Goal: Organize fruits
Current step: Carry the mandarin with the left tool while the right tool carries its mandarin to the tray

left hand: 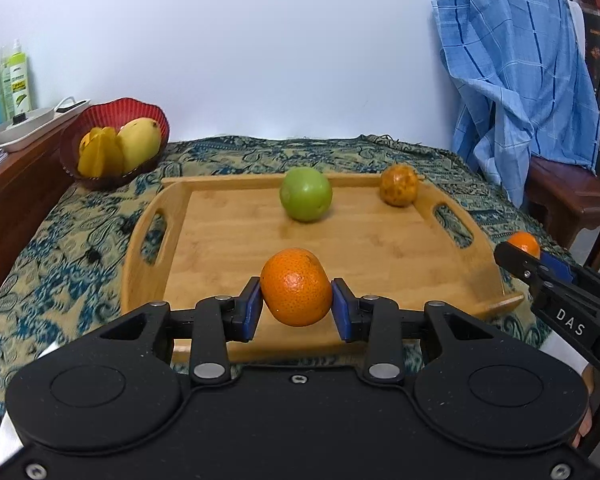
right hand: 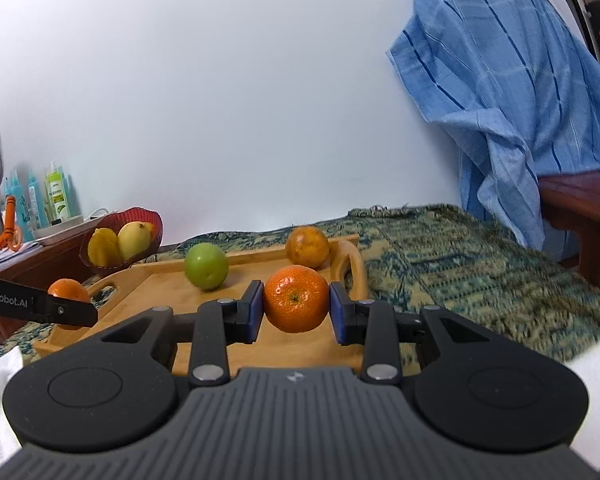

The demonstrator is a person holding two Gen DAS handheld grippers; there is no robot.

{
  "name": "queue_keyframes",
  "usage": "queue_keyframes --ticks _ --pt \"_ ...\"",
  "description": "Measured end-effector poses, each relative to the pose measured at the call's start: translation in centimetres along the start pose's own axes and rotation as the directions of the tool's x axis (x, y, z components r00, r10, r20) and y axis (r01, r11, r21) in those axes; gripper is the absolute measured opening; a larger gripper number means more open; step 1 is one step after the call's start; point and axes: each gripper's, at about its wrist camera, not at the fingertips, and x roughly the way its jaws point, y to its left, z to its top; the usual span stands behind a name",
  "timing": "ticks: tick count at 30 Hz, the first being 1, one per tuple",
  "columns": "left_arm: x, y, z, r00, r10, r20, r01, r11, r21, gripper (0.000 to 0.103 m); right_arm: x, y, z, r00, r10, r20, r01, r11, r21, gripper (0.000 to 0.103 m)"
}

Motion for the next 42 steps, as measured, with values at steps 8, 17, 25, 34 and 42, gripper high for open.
queue_keyframes --ticks 8,17,25,34,42 --pt "3.5 -0.7 2.2 1.0 -0.008 0.0 0.008 1.0 -0.021 0.035 4.0 -0.3 1.7 1.0 -0.012 0.013 0.013 0.999 -0.036 0.039" --pt "8.1 -1.0 3.9 0.998 -0.039 -0.044 0.036 0.997 -0.063 0.035 8.4 0.0 2.8 0.999 -0.012 -0.035 0.009 0.997 -0.076 0.039" --pt "11.4 -1.7 4.6 0.995 -0.057 -0.082 0.051 0.996 -0.071 0.035 11.8 -0.3 3.1 0.992 -0.014 -0.125 0.004 0.997 -0.081 0.039" --pt "14.0 -2.3 5.2 0.992 -0.076 -0.104 0.068 0.995 -0.073 0.035 14.5 -0.4 2.9 0.975 -0.031 -0.222 0.008 0.994 -0.105 0.04" --pt "15.3 -2.5 5.0 0.99 -0.076 -0.121 0.067 0.995 -0.08 0.035 15.3 0.0 2.8 0.963 -0.028 -0.269 -0.006 0.992 -0.125 0.04"
